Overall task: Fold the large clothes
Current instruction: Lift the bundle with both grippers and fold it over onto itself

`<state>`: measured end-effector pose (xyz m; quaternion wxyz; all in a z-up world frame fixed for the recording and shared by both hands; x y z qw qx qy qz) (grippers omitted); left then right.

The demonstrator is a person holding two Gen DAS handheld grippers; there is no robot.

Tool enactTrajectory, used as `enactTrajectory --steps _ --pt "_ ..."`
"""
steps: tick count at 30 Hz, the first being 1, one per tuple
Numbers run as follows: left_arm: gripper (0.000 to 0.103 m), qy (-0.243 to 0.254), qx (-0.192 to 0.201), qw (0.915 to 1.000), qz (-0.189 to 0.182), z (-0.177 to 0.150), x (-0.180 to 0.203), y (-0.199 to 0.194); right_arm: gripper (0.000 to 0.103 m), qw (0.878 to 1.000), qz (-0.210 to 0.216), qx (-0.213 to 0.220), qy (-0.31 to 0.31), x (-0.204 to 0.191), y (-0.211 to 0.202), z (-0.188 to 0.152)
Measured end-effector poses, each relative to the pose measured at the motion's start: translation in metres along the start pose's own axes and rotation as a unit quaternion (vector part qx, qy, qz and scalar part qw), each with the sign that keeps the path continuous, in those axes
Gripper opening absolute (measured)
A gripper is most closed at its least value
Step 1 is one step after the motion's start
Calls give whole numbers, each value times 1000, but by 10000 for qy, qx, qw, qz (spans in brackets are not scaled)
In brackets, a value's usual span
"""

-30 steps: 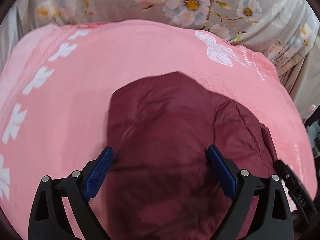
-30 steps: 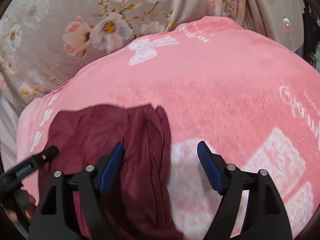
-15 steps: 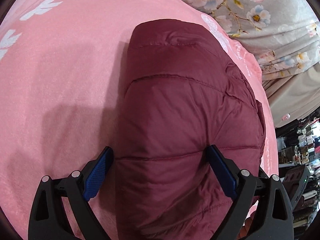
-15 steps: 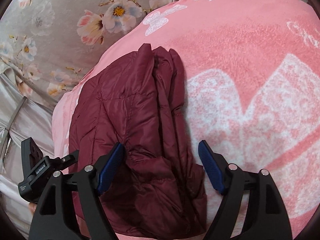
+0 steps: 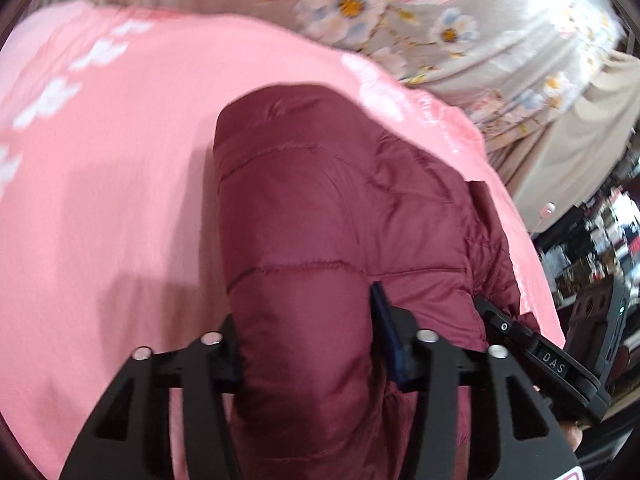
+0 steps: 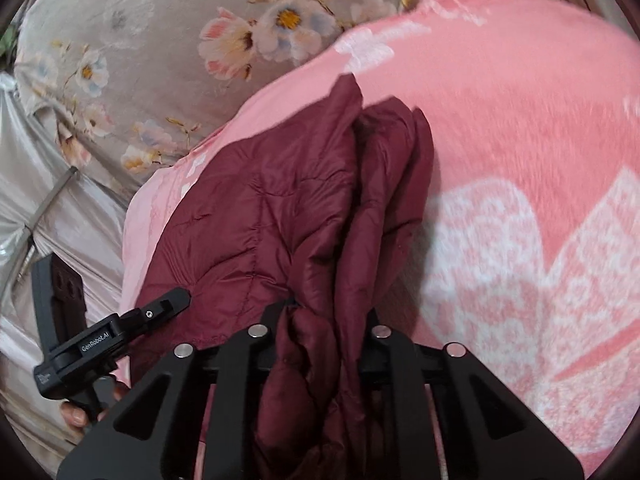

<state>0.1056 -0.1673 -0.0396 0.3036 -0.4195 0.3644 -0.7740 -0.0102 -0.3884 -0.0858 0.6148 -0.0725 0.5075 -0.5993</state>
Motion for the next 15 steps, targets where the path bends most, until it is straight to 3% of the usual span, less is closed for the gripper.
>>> enactTrajectory --steps 7,15 --pt "38 847 834 9923 352 39 15 -47 13 9938 -246 800 -738 -62 -15 38" --pt "38 1194 1645 9767 692 105 -9 -93 13 9810 -193 1368 -1360 -133 10 113"
Point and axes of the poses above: each gripper's, at about its wrist camera, not at the fingertips, and y roughly the way its jaws point, x to its right, z to its top, the point moved 3 cm from there along y, roughly the way its jaws point, and after that the axes turned 12 degrees about -x, right-handed, at the moved point
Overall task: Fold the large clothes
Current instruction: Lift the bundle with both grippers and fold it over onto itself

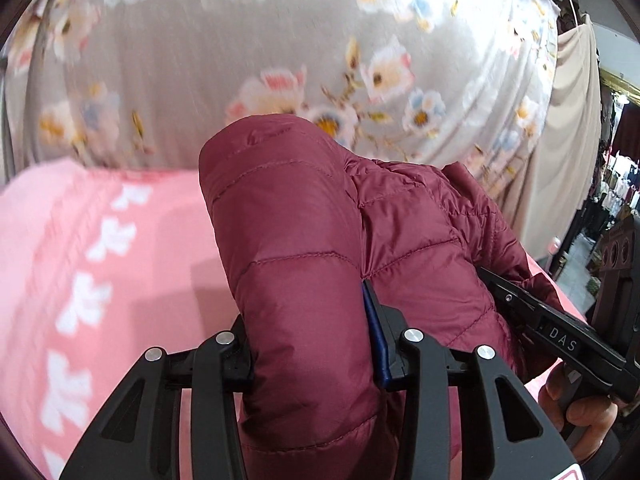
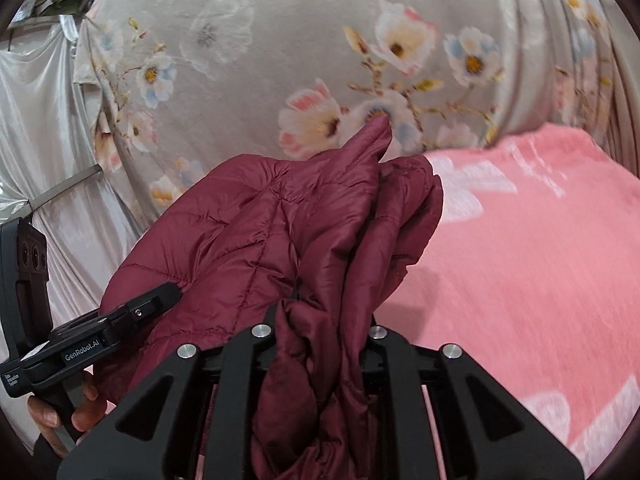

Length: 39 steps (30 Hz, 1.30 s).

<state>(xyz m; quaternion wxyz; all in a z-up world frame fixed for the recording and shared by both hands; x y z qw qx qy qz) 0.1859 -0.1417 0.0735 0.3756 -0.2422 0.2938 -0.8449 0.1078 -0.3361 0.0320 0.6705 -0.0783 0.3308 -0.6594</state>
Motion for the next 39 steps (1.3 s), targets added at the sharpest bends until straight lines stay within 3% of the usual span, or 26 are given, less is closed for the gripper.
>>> enactTrajectory --steps 4,10,18,25,31,37,39 --pt "38 72 216 9995 238 23 -33 10 14 9999 81 12 -127 -18 38 25" --pt "38 64 192 9987 474 34 -86 41 14 9992 102 -159 -345 -38 104 37" --pt "38 -58 14 9985 545 22 -136 92 14 9979 43 -500 -406 -43 179 26" --pt "38 -201 -245 9981 520 2 -162 129 14 9960 -62 -811 -382 -40 219 4" --pt "40 -261 -176 9983 485 -7 -170 135 17 9950 9 -990 -147 -27 232 -8" --pt "55 -529 -287 9965 578 -10 -183 138 33 9929 55 -1185 -19 -20 232 -10" --pt "60 -668 -361 9950 649 -14 -186 134 44 9926 31 -1216 -17 -17 225 -13"
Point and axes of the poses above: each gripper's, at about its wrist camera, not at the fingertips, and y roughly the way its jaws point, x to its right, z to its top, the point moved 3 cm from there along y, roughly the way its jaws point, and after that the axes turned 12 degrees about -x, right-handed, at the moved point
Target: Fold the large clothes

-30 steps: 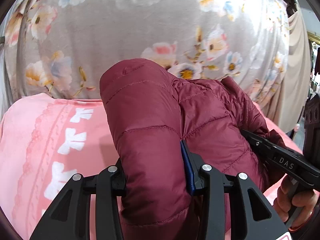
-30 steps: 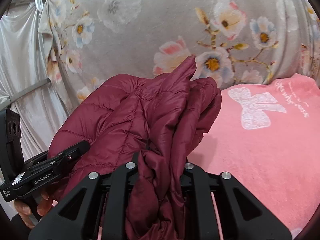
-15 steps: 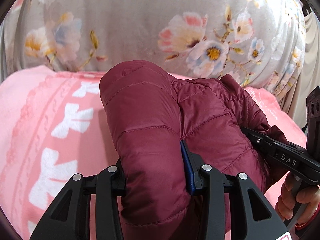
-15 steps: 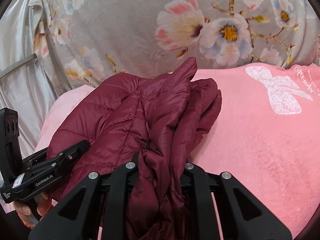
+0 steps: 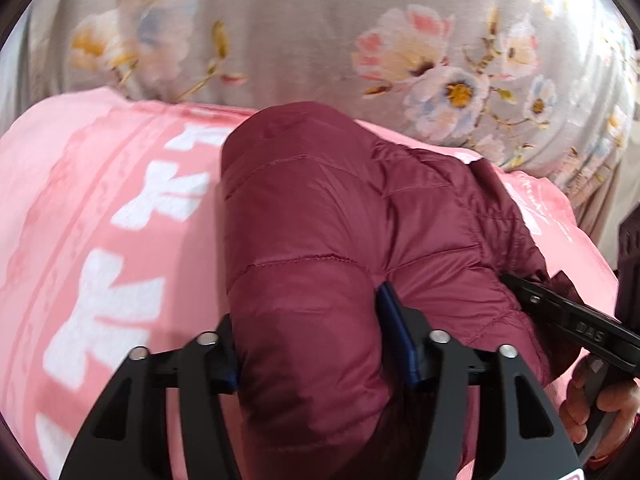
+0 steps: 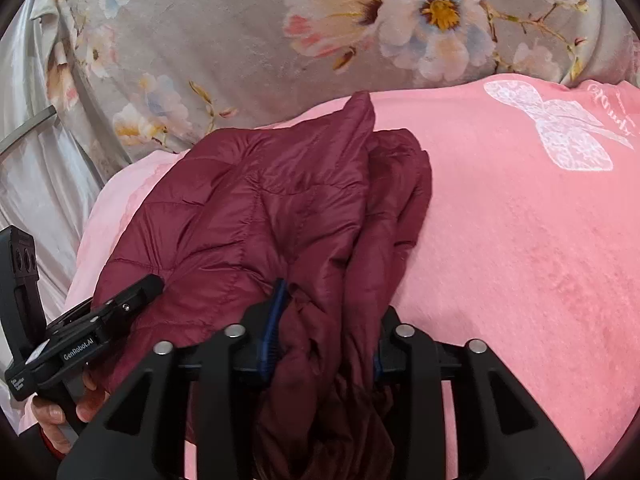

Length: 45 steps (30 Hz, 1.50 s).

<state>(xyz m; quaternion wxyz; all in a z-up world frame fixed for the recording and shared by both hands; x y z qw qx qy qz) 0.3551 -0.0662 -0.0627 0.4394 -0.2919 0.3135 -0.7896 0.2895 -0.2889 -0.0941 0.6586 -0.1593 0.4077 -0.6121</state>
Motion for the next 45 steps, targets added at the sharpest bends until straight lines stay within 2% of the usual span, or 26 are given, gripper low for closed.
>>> enactTrajectory --steps 2,6,7,9,10,11,12,14,16,18,22,24,26,45 --pt "69 -109 -37 9998 154 -5 -4 -6 54 10000 -68 -19 14 5 -11 -8" --pt "71 -201 -156 9984 511 -12 -8 -29 54 9998 -154 100 81 18 -44 -22" --pt "71 -239 -260 9973 643 -12 -9 -34 52 9997 -168 131 88 20 -50 -22" --pt "71 -304 -416 9940 966 -9 -9 -44 33 9994 -291 158 29 16 -64 -18" --pt "71 -372 -477 9913 1170 -6 -9 -48 27 9992 -362 175 -2 13 -68 -15" --pt "70 -457 -556 9882 1350 -2 -9 -52 15 9989 -427 182 -47 8 -71 -11" --pt "69 -551 -631 9861 1437 1 -8 -53 9 9986 -490 172 -86 3 -73 -6" --pt "62 -753 -757 9824 1530 8 -4 -55 6 9972 -686 219 -191 -11 -73 3" --pt "60 -719 -671 9797 1747 14 6 -53 6 9944 -953 262 -384 -27 -65 10" --pt "60 -637 -621 9770 1939 17 16 -45 6 9932 -1046 196 -477 -37 -52 12" --pt "60 -606 -772 9793 1768 12 30 -15 6 9880 -1411 93 -627 -43 -24 8" --pt "60 -602 -754 9781 1842 7 33 -4 6 9863 -1520 -2 -640 -41 -10 4" --pt "60 -509 -623 9767 1987 3 37 2 6 9867 -1514 -69 -585 -36 0 -2" --pt "62 -380 -92 9755 2166 -8 41 27 5 9899 -1331 -374 -305 -22 23 -5"
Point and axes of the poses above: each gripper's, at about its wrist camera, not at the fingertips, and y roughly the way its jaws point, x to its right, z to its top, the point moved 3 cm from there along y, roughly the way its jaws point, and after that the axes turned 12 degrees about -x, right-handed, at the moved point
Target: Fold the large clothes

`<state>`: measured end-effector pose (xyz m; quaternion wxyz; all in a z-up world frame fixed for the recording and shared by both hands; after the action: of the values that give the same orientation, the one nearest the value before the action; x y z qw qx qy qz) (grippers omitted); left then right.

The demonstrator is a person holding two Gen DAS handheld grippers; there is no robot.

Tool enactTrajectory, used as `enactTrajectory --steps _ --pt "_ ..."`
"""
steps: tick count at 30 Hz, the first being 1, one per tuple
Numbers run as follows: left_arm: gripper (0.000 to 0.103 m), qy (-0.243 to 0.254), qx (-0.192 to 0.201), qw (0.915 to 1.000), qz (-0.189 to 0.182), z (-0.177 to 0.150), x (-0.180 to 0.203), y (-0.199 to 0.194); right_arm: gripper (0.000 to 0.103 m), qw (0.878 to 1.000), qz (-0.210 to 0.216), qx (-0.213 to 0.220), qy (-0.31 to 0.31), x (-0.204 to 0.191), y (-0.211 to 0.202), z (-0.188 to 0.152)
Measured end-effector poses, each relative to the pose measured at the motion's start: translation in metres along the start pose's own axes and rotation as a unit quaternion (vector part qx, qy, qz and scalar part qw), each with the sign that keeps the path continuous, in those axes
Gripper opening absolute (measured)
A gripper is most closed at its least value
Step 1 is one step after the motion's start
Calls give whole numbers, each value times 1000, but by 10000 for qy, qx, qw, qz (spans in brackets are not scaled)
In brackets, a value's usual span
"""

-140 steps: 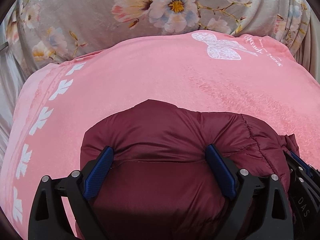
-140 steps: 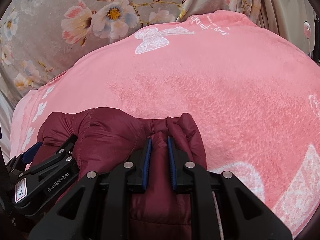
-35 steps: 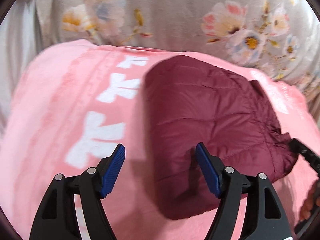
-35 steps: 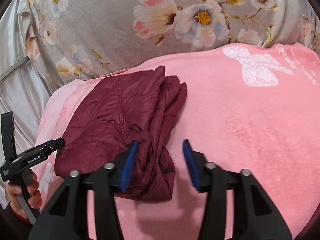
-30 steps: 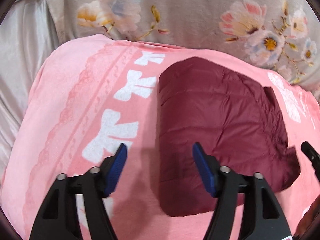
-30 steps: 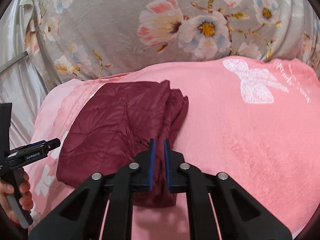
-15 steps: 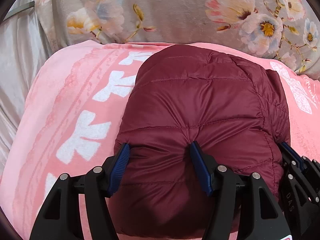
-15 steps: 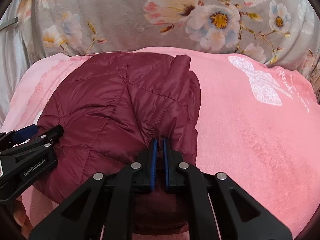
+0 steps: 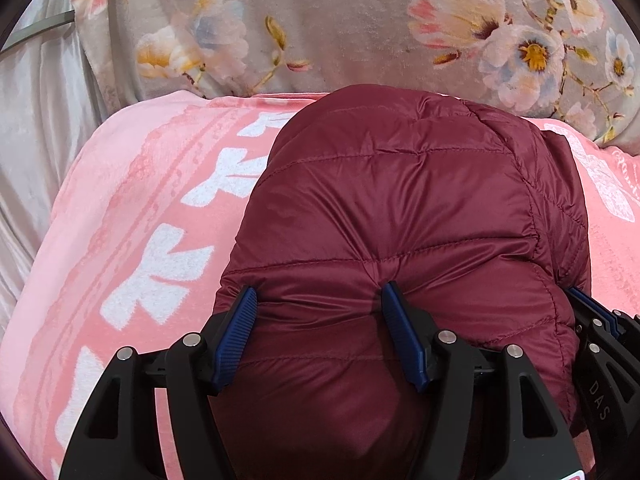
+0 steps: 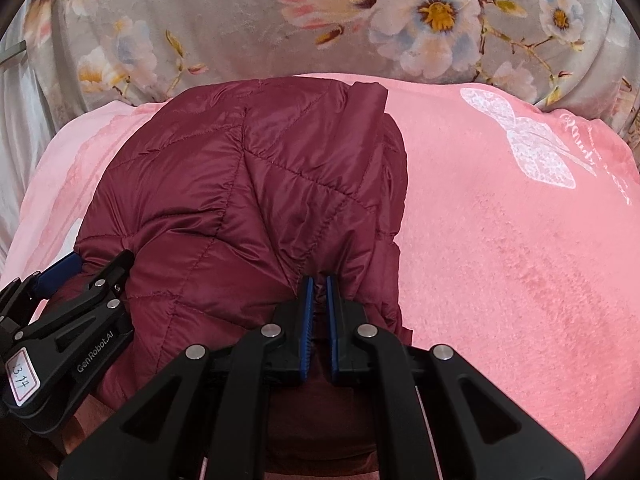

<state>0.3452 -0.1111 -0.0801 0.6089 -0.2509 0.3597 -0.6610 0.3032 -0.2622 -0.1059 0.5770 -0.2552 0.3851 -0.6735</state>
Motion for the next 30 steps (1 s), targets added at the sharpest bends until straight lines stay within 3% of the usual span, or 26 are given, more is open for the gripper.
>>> enactTrajectory --steps 30 --pt "63 -4 76 10000 30 -4 4 5 5 9999 -111 -41 -20 -4 4 0"
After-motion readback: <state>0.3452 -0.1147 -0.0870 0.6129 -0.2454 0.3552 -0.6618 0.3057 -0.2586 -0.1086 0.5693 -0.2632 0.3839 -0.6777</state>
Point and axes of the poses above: each gripper's, at about its wrist camera, not at the fingertips, and y roughly the way its jaws point, x to its right, z to its top, the point moved 3 cm from there along y, roughly the way its jaws point, and after that the axes turned 12 degrees about -x, right-handed, at the moved point
